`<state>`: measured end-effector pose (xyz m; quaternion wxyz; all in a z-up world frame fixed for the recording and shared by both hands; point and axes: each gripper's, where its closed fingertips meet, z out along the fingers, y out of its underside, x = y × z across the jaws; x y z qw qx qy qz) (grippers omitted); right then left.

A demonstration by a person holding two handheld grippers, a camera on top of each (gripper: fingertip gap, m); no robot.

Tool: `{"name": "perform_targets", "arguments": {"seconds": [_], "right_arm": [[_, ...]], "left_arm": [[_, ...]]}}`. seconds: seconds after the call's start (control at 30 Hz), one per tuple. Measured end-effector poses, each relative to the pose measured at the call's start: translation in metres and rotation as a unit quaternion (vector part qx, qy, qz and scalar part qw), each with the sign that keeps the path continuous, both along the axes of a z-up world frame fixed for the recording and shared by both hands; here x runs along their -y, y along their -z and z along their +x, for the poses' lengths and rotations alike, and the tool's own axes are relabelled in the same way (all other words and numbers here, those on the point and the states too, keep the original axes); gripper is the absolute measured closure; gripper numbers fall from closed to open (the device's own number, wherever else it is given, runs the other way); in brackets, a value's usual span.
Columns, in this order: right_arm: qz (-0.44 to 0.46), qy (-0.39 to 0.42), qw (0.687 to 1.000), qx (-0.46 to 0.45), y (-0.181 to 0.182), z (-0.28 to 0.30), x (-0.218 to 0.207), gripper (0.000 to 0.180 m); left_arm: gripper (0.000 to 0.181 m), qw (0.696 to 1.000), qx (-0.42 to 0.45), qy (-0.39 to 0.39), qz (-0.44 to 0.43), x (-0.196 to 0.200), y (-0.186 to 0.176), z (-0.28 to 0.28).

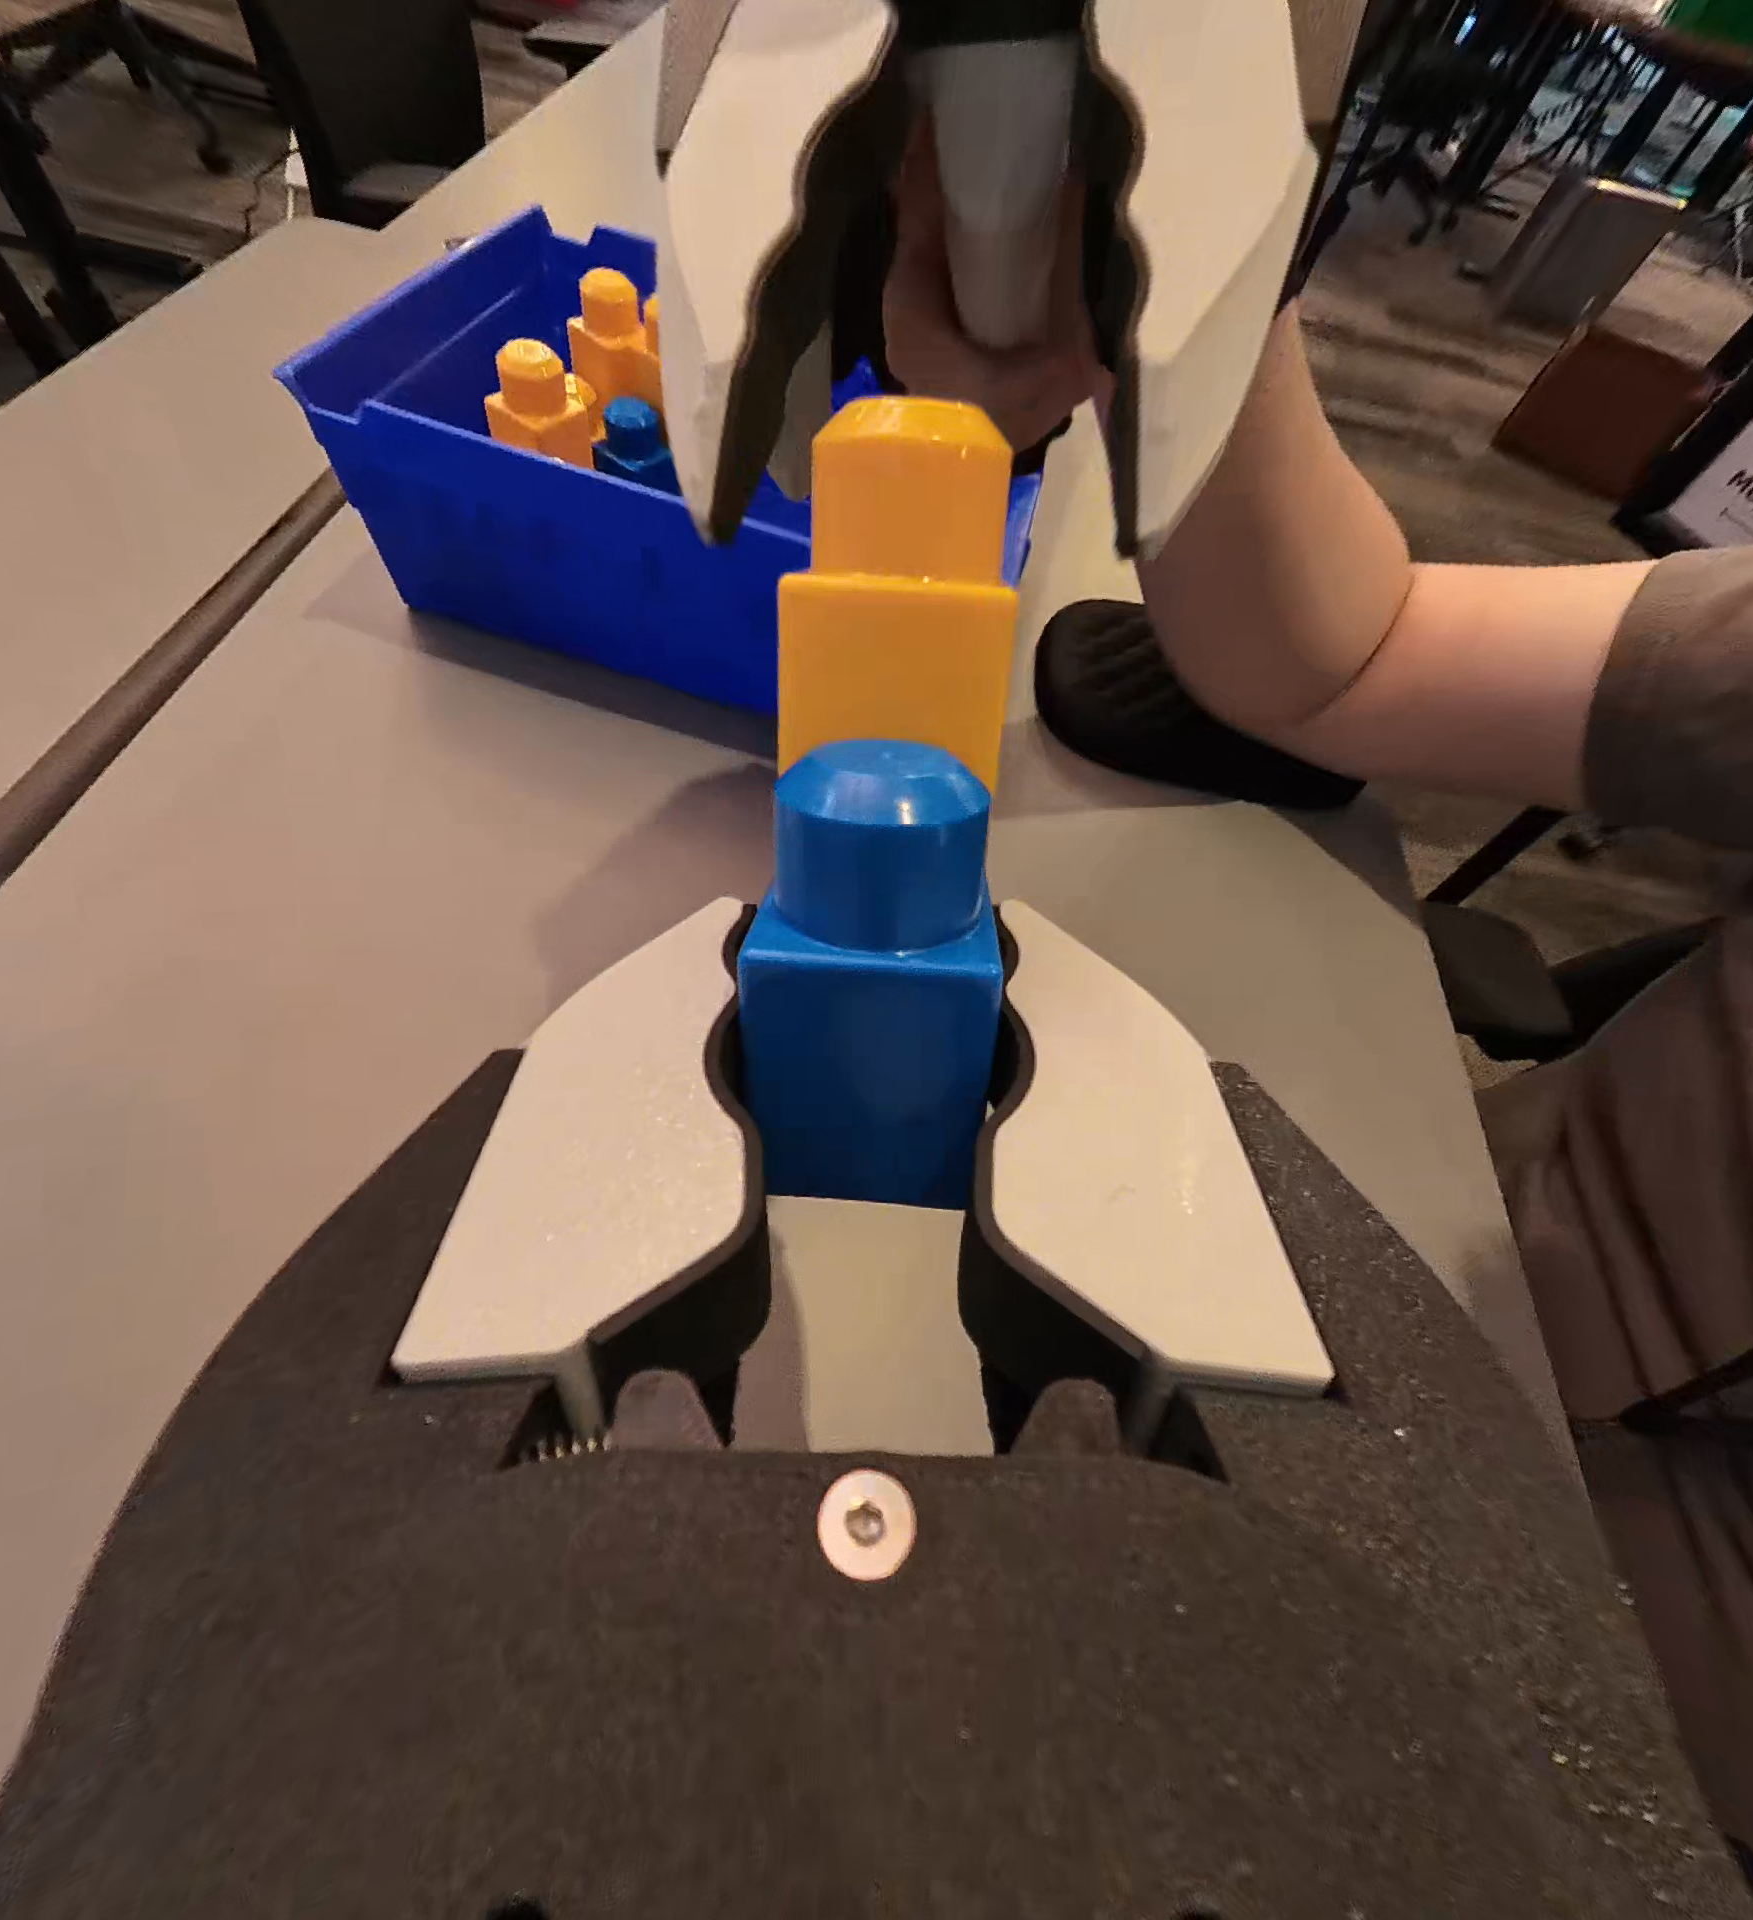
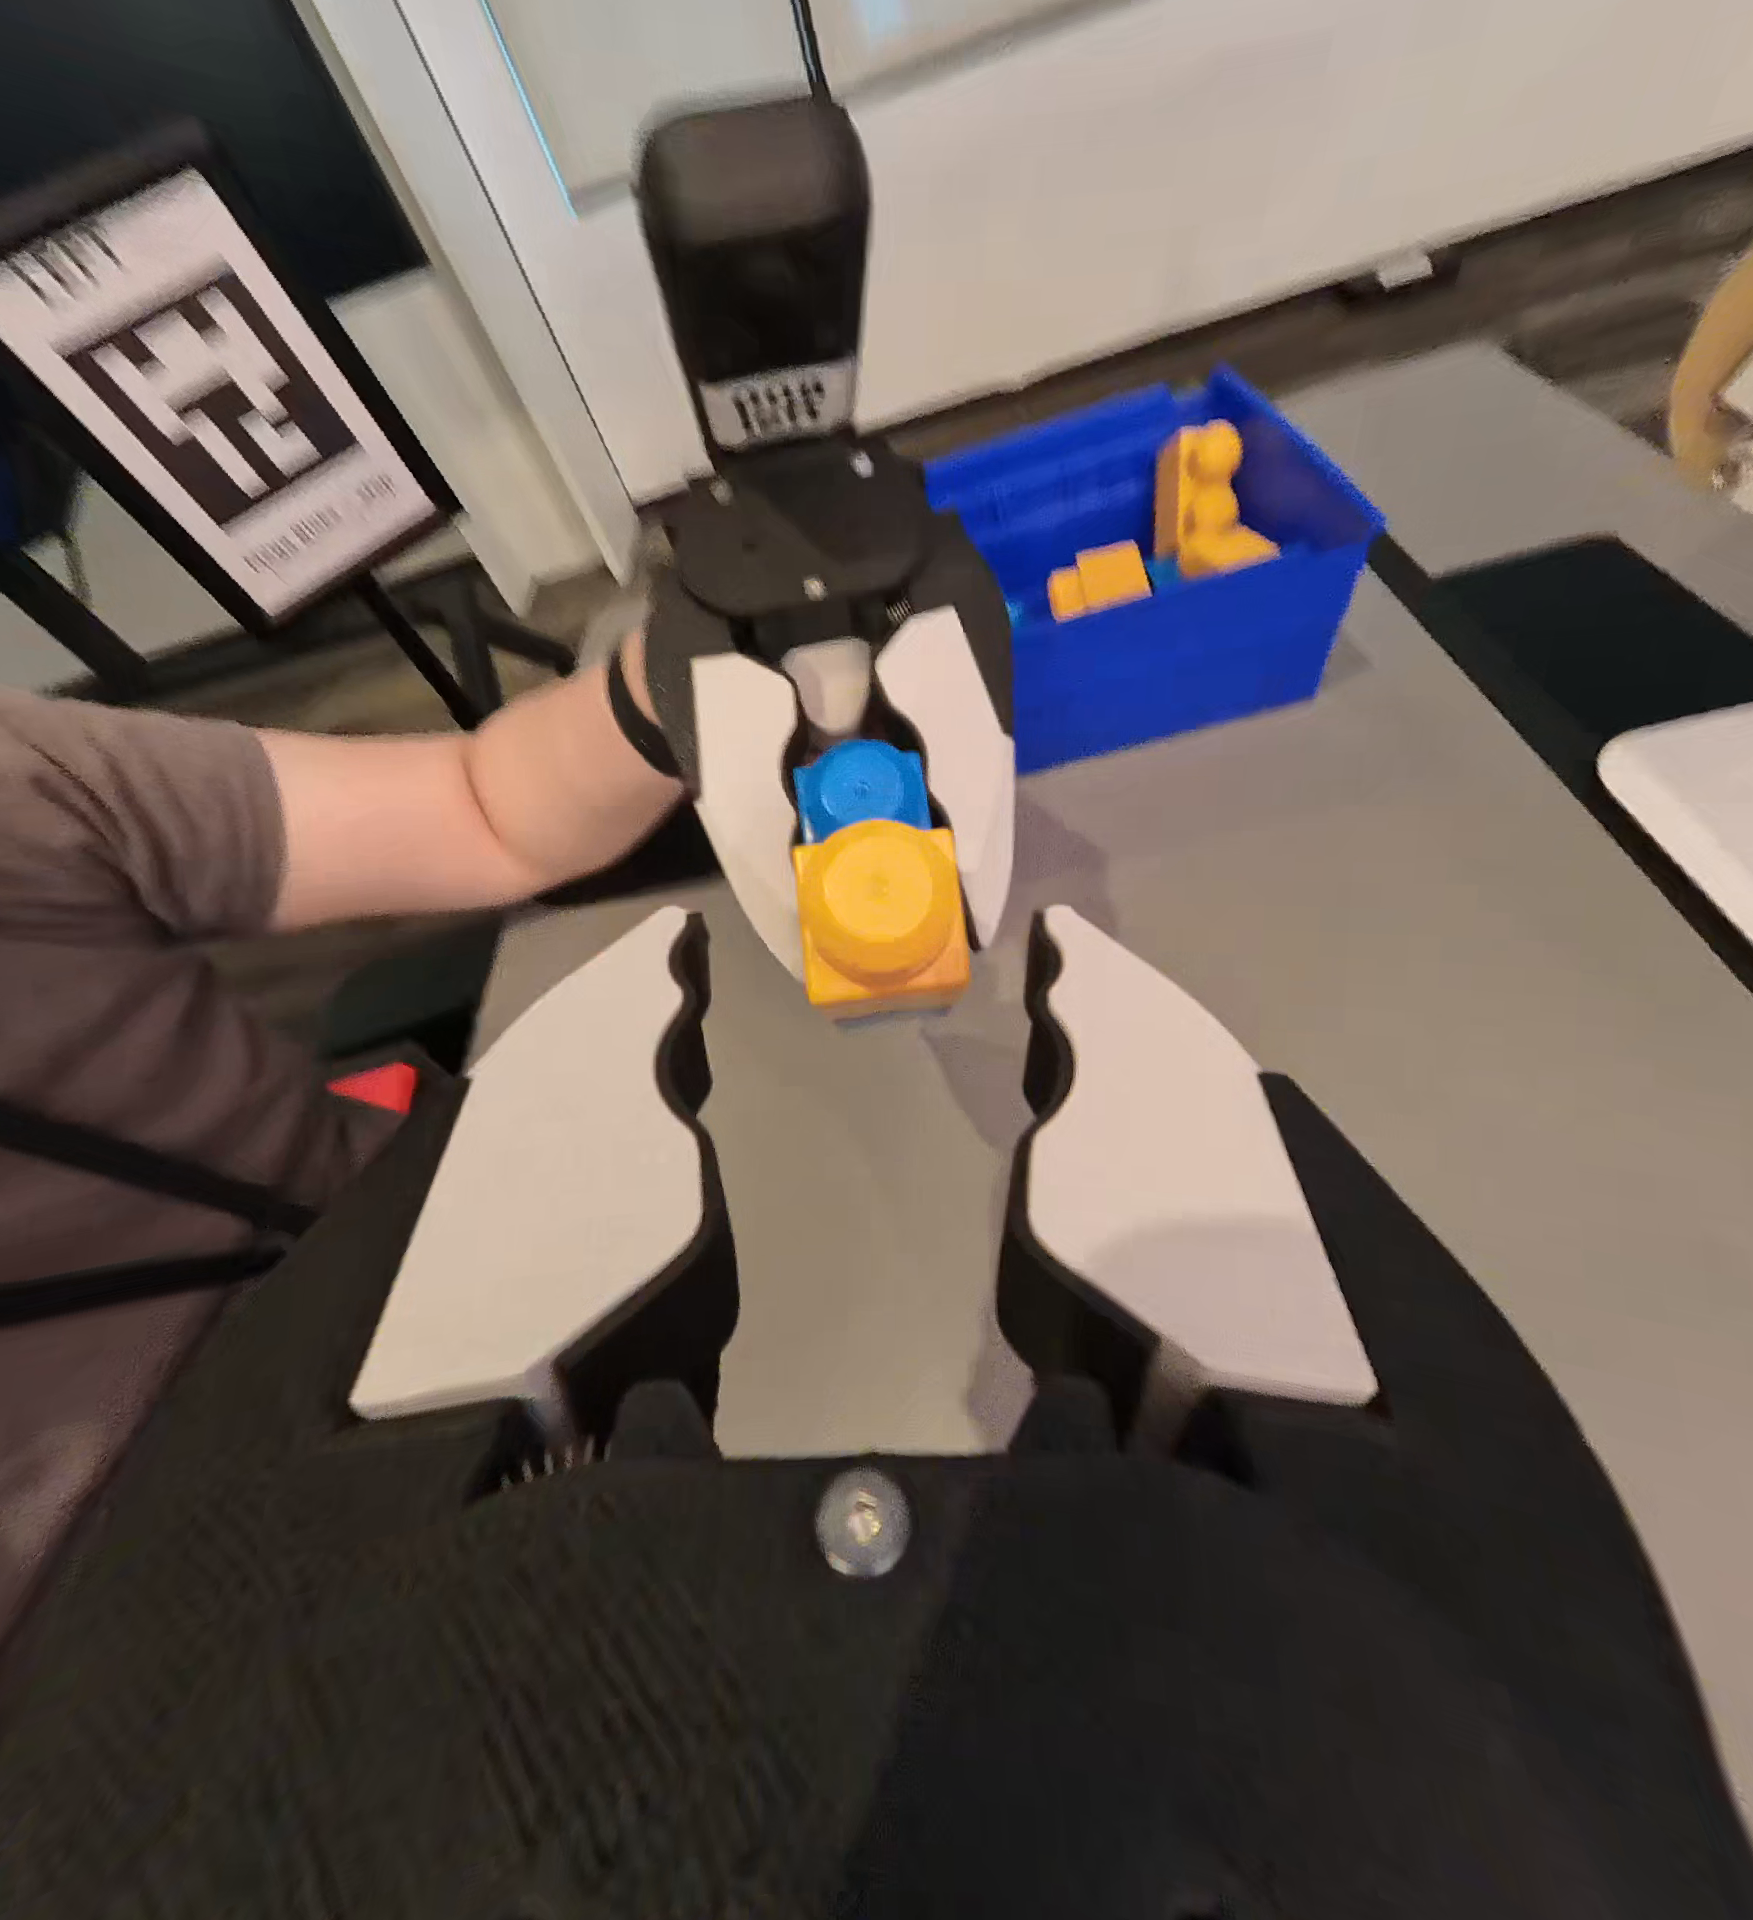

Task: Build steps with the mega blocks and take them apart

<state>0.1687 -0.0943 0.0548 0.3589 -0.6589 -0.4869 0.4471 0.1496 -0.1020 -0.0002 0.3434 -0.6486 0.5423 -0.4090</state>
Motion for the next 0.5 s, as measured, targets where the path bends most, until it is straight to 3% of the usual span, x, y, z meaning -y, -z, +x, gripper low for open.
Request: {"name": "perform_targets", "arguments": {"seconds": [0.17, 0.23, 0.5], "right_arm": [[0.005, -0.016, 0.997, 0.071, 0.024, -0.003, 0.005, 0.131], [0.005, -0.026, 0.997, 0.077, 0.027, -0.003, 0.007, 0.145], [0.017, -0.055, 0.991, 0.121, 0.04, 0.0, 0.016, 0.145]], "left_arm": [[0.14, 1.0, -0.013, 0.013, -0.011, 0.005, 0.007, 0.002], [0.14, 1.0, -0.019, 0.02, -0.013, 0.007, 0.009, 0.002], [0.14, 0.999, -0.027, 0.038, -0.028, 0.014, 0.012, 0.003]]}}
